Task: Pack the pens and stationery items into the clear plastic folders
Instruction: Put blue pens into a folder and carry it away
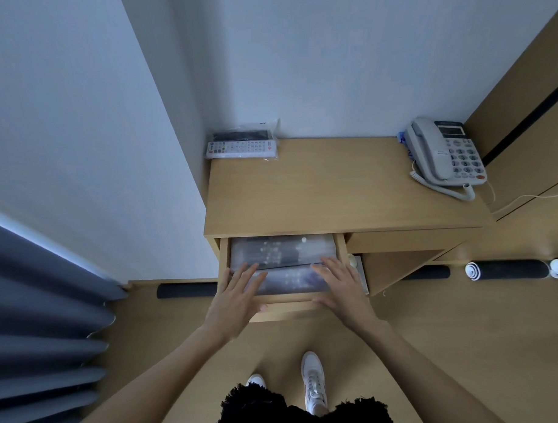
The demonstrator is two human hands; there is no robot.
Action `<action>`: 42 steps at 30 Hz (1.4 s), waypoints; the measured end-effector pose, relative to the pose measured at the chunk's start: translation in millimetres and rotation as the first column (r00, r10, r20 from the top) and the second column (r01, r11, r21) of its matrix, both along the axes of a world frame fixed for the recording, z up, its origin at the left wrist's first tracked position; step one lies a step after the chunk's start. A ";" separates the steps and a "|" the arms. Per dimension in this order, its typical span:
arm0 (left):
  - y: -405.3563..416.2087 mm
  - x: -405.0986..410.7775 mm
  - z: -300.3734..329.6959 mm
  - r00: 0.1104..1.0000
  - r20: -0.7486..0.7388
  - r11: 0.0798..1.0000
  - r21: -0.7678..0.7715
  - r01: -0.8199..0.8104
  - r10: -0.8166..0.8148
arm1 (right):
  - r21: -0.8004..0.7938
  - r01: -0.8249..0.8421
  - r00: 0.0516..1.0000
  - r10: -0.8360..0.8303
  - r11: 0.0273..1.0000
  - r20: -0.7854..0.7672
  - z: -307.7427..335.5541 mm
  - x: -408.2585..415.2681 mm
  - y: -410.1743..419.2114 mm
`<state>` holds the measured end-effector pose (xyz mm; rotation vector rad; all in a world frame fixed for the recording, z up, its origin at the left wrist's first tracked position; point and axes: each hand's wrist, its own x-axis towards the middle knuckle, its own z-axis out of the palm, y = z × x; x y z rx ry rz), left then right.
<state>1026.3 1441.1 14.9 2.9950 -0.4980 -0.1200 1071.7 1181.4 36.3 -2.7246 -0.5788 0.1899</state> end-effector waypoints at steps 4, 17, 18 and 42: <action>2.9 5.3 0.8 0.999 -0.039 0.999 0.032 -0.025 0.026 | -0.021 -0.009 0.999 0.008 1.000 -0.049 3.5 6.6 -1.3; 3.9 7.3 -9.4 0.997 0.056 0.989 0.144 0.042 -0.051 | -0.195 -0.118 0.989 0.097 0.974 -0.110 1.4 6.6 2.4; 3.3 8.0 -9.0 0.996 0.076 0.989 0.145 0.035 -0.047 | -0.203 -0.120 0.988 0.098 0.972 -0.115 2.6 8.2 2.8; -2.7 79.0 16.4 0.965 0.075 0.943 0.208 -0.260 0.250 | -0.284 0.025 0.999 -0.035 0.959 -0.029 13.1 70.1 24.2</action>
